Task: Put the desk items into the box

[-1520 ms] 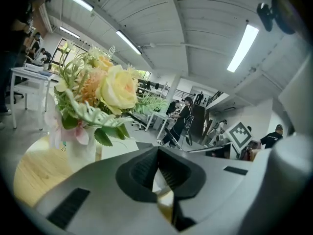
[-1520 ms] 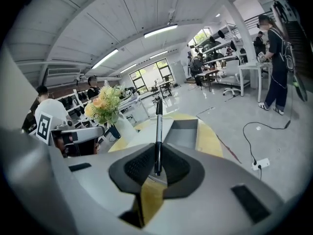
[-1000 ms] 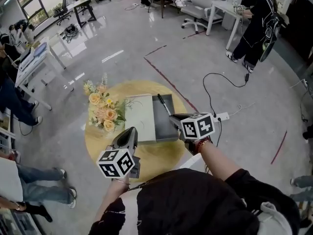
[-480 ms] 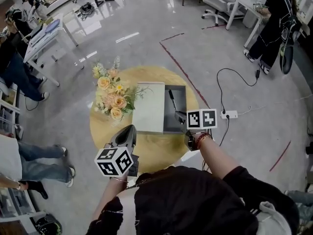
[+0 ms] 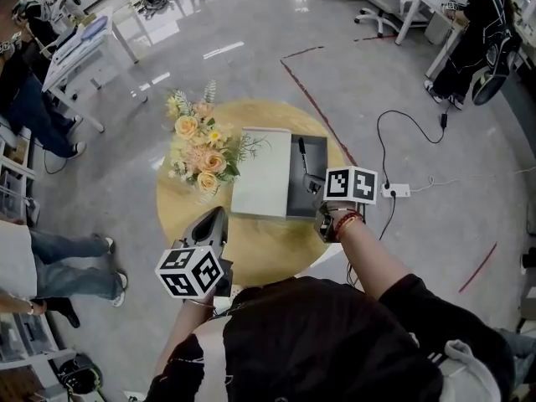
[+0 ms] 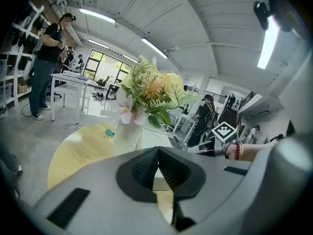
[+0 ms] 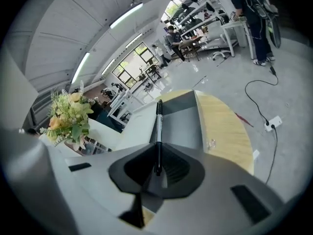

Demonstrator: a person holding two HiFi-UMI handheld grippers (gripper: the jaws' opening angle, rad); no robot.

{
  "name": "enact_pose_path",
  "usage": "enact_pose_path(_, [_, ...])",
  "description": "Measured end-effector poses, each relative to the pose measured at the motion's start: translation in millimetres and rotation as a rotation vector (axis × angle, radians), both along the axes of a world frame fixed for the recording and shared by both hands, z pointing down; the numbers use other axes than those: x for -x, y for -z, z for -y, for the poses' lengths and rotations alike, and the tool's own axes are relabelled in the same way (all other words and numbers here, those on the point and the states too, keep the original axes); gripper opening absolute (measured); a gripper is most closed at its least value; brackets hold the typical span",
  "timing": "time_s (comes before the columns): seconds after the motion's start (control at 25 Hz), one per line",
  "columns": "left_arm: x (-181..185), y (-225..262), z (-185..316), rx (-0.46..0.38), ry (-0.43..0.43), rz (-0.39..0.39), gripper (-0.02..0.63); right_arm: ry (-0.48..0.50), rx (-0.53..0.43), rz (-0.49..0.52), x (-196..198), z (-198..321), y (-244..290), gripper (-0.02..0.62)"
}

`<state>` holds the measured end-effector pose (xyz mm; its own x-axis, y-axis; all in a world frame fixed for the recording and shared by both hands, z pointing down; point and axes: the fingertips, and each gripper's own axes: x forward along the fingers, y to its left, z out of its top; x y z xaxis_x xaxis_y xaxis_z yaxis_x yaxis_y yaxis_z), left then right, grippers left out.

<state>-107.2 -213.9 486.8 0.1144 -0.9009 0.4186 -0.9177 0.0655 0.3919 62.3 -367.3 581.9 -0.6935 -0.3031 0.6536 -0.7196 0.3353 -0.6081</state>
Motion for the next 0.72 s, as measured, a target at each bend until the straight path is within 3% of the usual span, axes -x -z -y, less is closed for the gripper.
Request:
enact_pose_path(0.16, [9.7, 3.9, -1.5, -0.007, 0.012, 0.0, 0.011, -0.065, 0.032, 0.05, 8.0, 4.8, 8.4, 0.051])
enact_pose_path(0.32, [15.7, 5.9, 0.4, -0.016, 0.015, -0.005, 0.011, -0.153, 0.127, 0.099, 14.7, 2.1, 0.5, 0.051])
enact_pose_path(0.72, [21.0, -1.2, 3.8, -0.012, 0.018, -0.029, 0.011, -0.254, 0.207, 0.02, 15.0, 2.0, -24.2, 0.051])
